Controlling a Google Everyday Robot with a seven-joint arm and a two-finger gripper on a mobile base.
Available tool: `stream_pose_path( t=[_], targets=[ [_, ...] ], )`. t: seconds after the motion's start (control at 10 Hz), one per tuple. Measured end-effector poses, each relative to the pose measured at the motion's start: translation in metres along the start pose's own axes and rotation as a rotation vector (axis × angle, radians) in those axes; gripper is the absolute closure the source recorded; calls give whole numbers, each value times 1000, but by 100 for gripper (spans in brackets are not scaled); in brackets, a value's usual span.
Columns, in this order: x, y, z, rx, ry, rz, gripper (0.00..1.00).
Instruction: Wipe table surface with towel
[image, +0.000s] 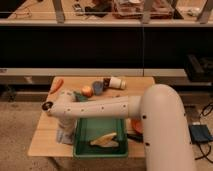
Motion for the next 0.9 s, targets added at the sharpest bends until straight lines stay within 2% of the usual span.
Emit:
stream_pose_path(
  t=[0.2,0.4,0.6,0.7,0.9],
  targets=[
    [25,5,3,-5,22,4,100],
    [63,0,9,-6,39,-11,100],
    [98,-15,16,-2,46,-54,100],
    [112,-27,18,6,49,-98,100],
    [117,-48,16,22,54,-145,100]
  ],
)
